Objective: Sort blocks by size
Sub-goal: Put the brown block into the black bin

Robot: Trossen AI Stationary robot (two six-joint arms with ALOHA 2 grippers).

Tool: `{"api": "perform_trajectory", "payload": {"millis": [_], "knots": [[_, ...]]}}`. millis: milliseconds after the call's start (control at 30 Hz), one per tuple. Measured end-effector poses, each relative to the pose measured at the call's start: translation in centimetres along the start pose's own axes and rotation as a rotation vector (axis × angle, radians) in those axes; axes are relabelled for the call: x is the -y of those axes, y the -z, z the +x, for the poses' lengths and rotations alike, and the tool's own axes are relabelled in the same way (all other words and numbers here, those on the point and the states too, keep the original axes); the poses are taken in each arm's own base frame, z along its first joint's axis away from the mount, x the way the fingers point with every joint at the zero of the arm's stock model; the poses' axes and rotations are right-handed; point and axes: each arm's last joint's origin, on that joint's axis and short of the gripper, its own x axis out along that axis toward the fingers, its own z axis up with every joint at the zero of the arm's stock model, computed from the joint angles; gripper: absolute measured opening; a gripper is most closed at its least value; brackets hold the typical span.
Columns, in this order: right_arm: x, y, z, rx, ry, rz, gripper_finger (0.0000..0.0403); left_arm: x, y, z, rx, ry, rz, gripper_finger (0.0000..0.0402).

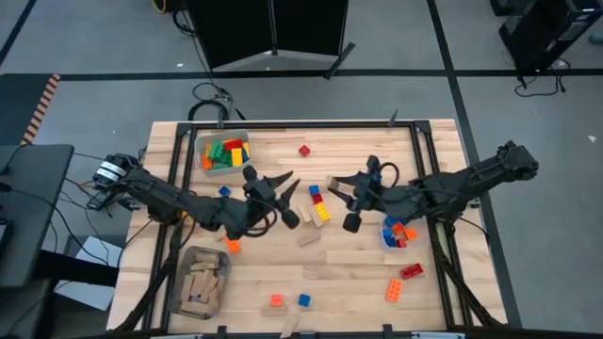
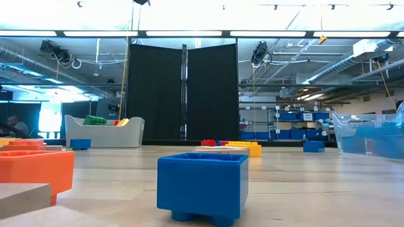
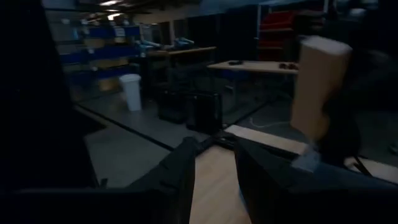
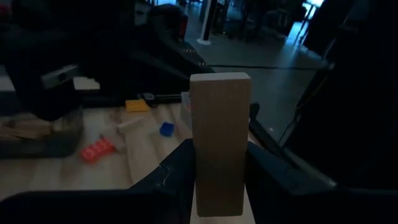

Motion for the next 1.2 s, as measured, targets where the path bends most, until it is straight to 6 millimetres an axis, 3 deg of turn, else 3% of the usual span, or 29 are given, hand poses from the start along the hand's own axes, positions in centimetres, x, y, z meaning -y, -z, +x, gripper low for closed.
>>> {"api": "perform_trajectory", "payload": {"millis": [133,367,633,1200], "knots": [[-0.6,0.3,1.7,0.003,0.02,-0.088,0.0119,-0.6,0.0,0.9,0.003,-0.027,-0.01,0.0122],[-0.9,0.4,4.5,0.038,0.177,-0.104,0.0119,-0.7,-0.2,1.7,0.022,0.103,-0.072,0.0122],[0.3,-0.1,5.3,0.069,0.238,-0.054,0.0119,-1.4,-1.4,2.7,0.116,0.149,-0.18,0.0122],[0.9,-0.2,5.7,0.069,0.257,-0.035,0.0119,-2.4,-1.1,4.7,0.122,0.243,-0.17,0.0122]]}}
